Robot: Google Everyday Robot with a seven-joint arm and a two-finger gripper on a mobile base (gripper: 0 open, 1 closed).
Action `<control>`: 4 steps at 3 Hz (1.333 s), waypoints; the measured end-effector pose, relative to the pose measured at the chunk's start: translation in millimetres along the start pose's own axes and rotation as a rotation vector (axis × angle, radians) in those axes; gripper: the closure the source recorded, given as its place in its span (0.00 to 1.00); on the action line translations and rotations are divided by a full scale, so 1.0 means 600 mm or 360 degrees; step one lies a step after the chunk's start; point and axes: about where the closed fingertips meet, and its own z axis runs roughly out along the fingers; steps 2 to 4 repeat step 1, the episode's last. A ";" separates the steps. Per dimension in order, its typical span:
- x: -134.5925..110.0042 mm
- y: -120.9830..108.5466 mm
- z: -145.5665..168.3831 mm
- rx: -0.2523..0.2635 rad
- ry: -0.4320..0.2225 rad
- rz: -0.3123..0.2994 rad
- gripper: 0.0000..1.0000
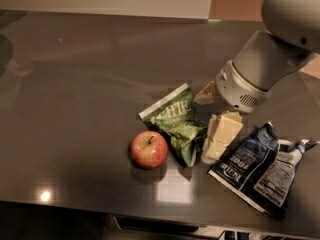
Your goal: Move green jalapeno chip bag near apple
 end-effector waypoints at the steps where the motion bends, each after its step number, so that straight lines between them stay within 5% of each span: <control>1: 0.000 0.000 0.000 0.0000 0.0000 0.0000 0.00; 4: 0.000 0.000 0.000 0.0000 0.0000 0.0000 0.00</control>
Offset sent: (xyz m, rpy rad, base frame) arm 0.0000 0.0000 0.0000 0.0000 0.0000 0.0000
